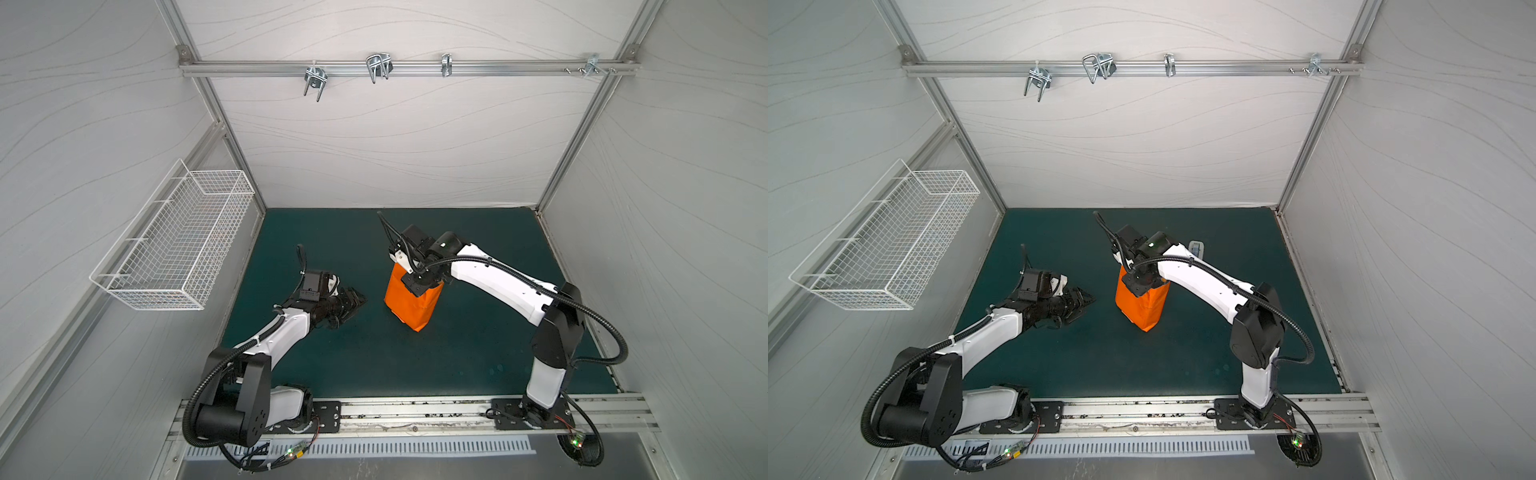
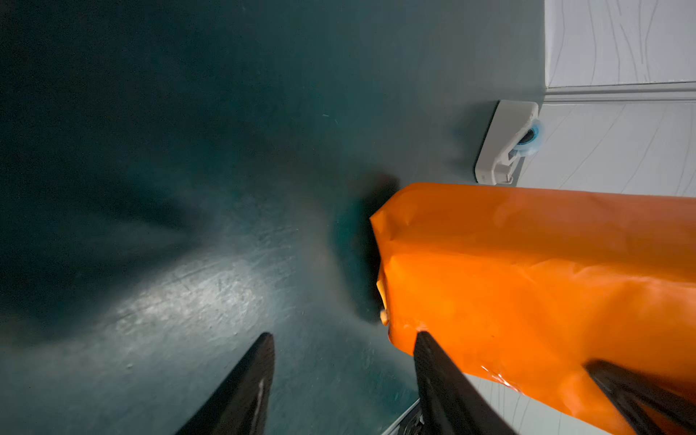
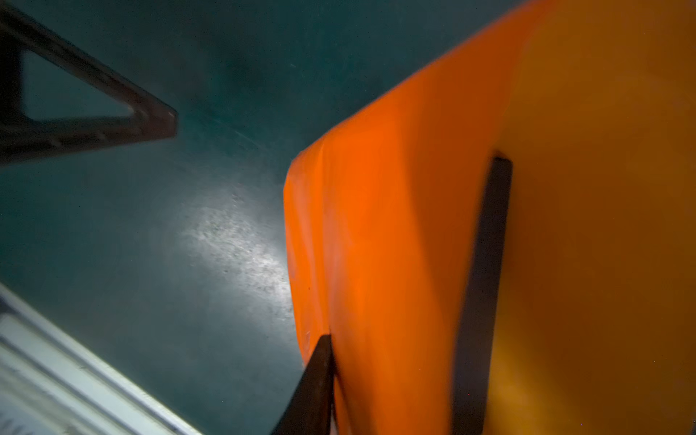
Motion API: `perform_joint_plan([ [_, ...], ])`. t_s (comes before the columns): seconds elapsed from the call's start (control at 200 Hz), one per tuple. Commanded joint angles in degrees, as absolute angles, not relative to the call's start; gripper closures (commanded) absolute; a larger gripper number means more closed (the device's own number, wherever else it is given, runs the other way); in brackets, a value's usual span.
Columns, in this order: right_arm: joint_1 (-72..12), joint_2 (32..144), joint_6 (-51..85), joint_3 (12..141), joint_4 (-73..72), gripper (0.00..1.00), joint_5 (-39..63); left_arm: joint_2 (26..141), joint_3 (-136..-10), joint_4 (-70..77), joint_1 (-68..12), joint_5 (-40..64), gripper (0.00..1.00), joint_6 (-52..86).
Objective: Wrap a gift box in wrapping paper
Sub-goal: Stand up the gift box at the center of the table.
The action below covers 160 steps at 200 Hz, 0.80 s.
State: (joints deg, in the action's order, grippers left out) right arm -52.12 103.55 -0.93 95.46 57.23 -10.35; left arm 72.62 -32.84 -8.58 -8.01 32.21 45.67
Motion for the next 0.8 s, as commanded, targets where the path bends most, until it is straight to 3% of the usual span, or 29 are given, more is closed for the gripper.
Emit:
perform_joint_plan([
  [0.0,-55.4,97.6,-10.6,87.8,50.4,1.0,-16.6,71.4,-33.1,-6.5,-7.5,32.0,0.39,45.5],
  [0.135,-57.8,93.4,-16.5,80.0,42.1,1.0,-14.2,71.7,-33.3,-5.9,-7.4,32.7,0.39,45.8],
  [0.31,-59.7,89.4,-23.0,80.5,41.2,1.0,-11.6,72.6,-34.7,-6.4,-7.4,32.8,0.39,45.6],
  [0.625,-62.2,92.6,-25.8,77.7,40.9,1.0,-9.6,75.6,-35.7,-5.4,-6.6,34.2,0.39,46.1],
  [0.795,-64.2,93.0,-24.8,78.3,41.0,0.71,-10.6,75.8,-36.2,-5.9,-5.3,34.8,0.39,46.0],
])
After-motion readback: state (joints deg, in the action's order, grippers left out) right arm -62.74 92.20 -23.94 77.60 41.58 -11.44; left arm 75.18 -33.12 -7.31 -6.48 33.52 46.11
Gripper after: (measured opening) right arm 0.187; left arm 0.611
